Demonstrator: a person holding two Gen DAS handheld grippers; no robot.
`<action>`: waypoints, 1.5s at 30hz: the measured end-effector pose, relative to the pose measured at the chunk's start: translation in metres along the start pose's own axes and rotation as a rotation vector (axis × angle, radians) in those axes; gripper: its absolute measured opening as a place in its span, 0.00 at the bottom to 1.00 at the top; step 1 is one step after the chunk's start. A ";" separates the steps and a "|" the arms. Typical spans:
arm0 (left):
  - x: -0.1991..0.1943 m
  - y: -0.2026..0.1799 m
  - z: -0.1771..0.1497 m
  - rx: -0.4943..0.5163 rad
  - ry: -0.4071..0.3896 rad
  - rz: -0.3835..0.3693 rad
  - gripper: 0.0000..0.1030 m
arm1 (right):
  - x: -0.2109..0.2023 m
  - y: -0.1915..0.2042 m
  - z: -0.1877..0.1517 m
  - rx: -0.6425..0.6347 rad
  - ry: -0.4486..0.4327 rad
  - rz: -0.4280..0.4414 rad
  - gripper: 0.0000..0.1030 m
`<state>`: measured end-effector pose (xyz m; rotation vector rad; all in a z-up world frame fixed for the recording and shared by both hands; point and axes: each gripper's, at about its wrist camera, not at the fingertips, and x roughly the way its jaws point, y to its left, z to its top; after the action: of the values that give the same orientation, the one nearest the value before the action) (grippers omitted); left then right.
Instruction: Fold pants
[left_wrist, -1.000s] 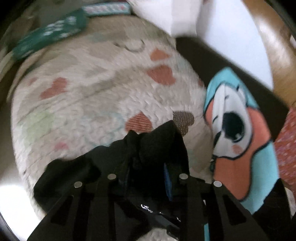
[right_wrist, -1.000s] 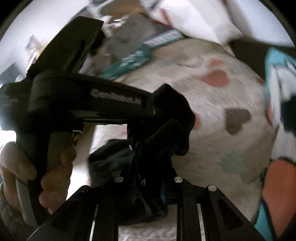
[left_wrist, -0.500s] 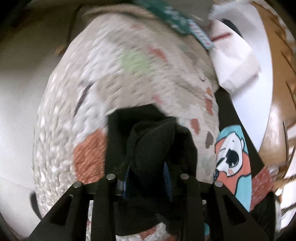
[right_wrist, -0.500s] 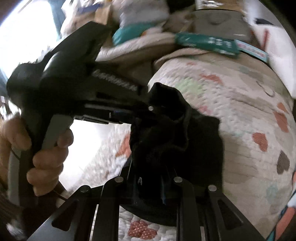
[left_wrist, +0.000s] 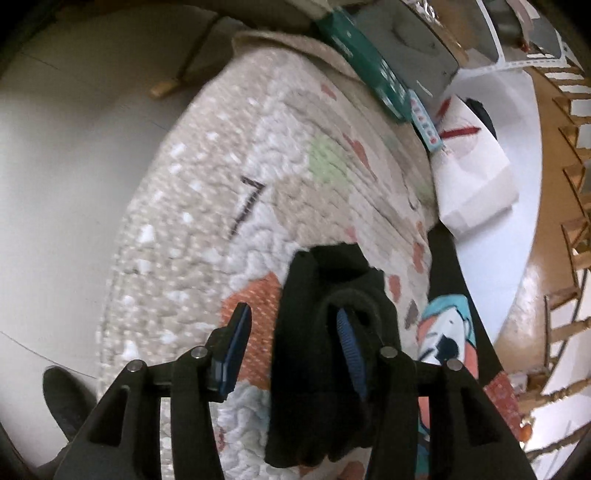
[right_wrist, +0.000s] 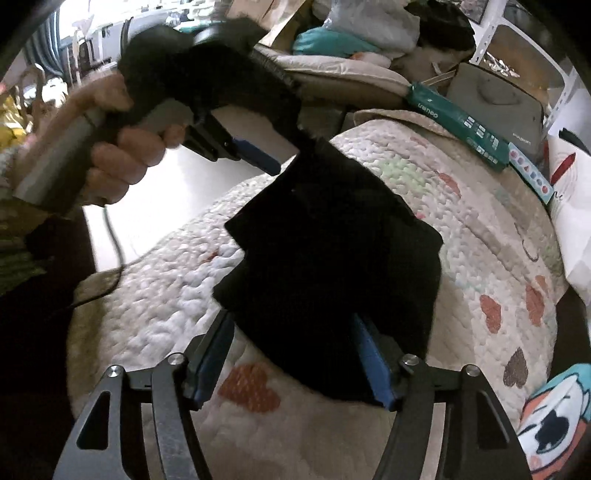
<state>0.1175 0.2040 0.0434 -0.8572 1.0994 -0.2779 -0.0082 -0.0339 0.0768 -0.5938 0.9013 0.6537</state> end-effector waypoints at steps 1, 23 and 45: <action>-0.003 0.000 0.000 -0.004 -0.021 0.012 0.45 | -0.007 -0.007 -0.001 0.025 -0.004 0.001 0.69; 0.043 -0.029 -0.027 0.090 0.002 0.104 0.63 | 0.110 -0.155 0.058 0.546 0.149 -0.147 0.75; 0.050 -0.055 -0.035 0.281 -0.059 0.347 0.71 | 0.046 -0.140 -0.026 0.710 0.021 -0.129 0.85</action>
<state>0.1214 0.1217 0.0435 -0.4130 1.1021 -0.1123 0.1014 -0.1328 0.0517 -0.0189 1.0288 0.1797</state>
